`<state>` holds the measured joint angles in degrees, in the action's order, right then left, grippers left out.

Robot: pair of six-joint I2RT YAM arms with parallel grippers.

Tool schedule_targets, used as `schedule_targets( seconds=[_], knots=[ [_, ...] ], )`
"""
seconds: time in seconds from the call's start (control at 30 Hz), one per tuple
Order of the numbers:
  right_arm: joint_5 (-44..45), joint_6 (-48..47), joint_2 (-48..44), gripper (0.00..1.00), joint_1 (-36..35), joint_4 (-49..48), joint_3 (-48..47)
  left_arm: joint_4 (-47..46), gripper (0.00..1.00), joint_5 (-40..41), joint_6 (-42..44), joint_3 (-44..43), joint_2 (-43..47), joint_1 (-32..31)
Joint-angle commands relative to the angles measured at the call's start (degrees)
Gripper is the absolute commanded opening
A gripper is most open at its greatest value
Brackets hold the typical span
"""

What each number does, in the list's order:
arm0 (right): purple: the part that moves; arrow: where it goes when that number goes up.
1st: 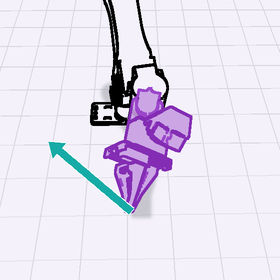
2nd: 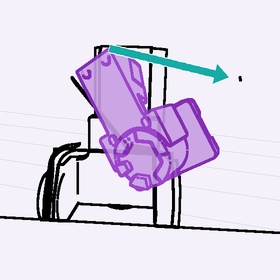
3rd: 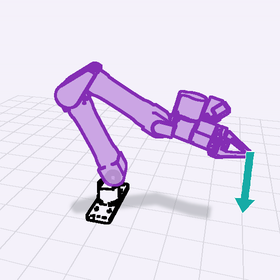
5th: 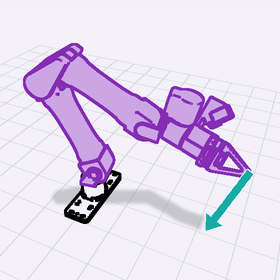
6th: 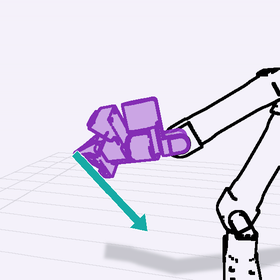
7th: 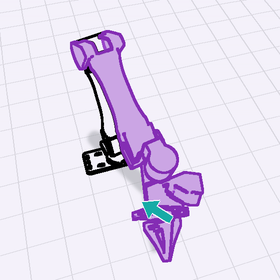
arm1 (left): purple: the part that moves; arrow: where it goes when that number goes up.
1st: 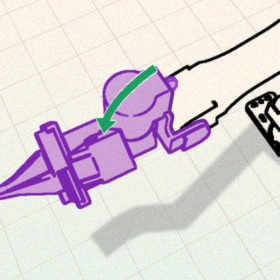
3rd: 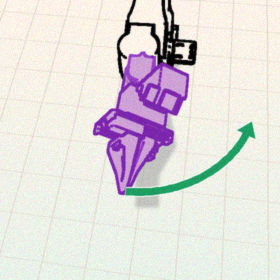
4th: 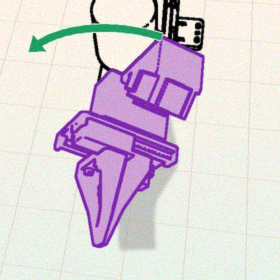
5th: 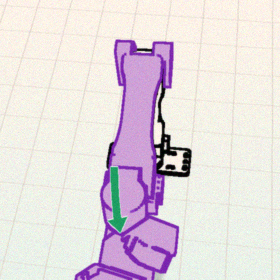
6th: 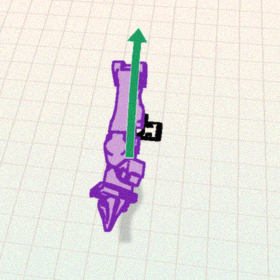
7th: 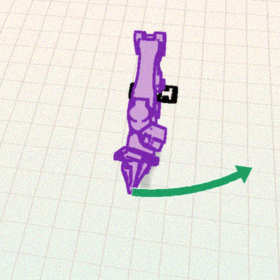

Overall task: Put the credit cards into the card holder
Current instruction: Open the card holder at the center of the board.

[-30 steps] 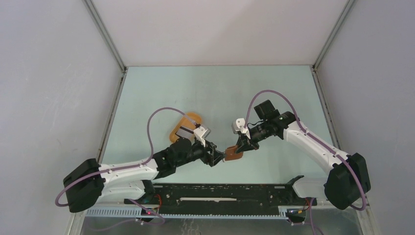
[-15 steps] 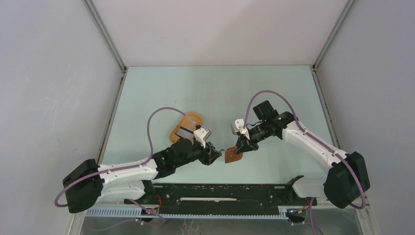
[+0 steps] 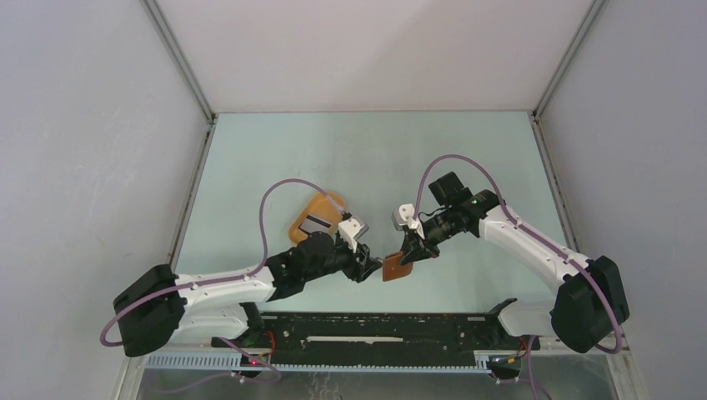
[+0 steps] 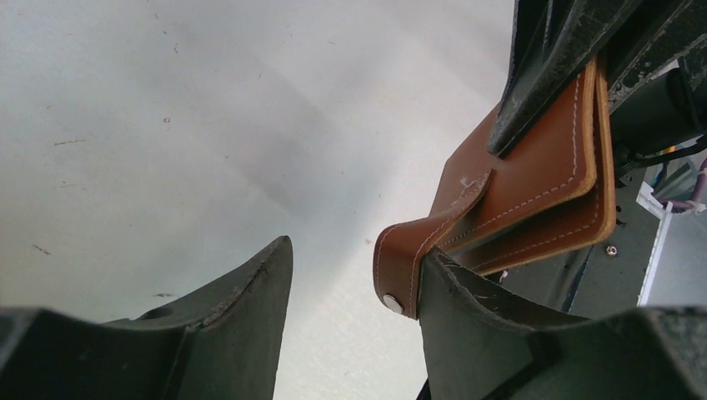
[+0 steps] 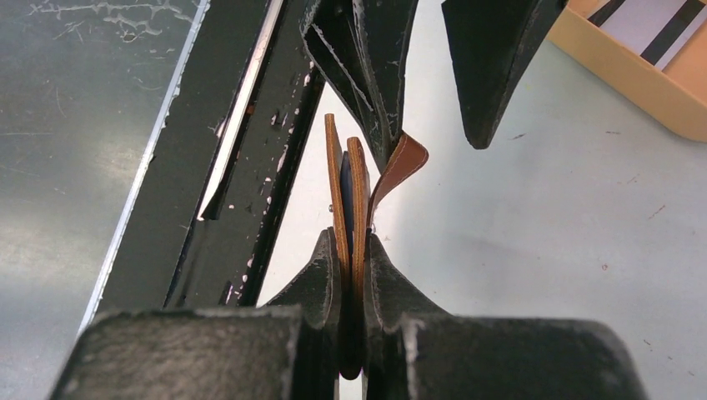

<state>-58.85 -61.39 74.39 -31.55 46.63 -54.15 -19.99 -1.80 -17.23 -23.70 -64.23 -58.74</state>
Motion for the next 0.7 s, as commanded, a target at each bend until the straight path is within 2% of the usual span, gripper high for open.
schedule_targets(
  seconds=[0.0, 0.23, 0.3, 0.47, 0.5, 0.6, 0.67],
  knots=[
    [-2.2, -0.6, 0.4, 0.01, -0.7, 0.7, -0.3, -2.9, 0.60, -1.9, 2.9, -3.9, -1.3, 0.0],
    [-2.3, -1.0, 0.5, 0.01, -0.8, 1.0, -0.3, -7.2, 0.53, -7.6, 5.8, -2.3, -1.5, 0.0],
    [-2.3, -1.0, 0.5, 0.01, -0.8, 1.0, -0.3, -7.7, 0.44, -8.9, 6.4, -2.0, -1.5, 0.0],
    [-2.2, -1.1, 0.5, 0.01, -0.8, 1.0, -0.3, -6.9, 0.05, -11.9, 7.0, -2.6, -2.4, 0.0],
    [-2.1, -1.0, 0.4, 0.01, -0.8, 0.9, -0.3, -6.5, 0.01, -12.3, 7.0, -2.8, -2.6, 0.0],
    [-1.7, -0.3, 0.4, 0.05, -0.8, 0.5, -0.3, -6.3, 0.00, -12.7, 6.0, -2.8, -2.7, 0.1],
    [-0.5, 1.5, 0.2, 0.11, -0.8, -0.8, -0.3, -6.3, 0.00, -12.4, 4.3, -2.4, -2.2, 0.0]
  ],
)
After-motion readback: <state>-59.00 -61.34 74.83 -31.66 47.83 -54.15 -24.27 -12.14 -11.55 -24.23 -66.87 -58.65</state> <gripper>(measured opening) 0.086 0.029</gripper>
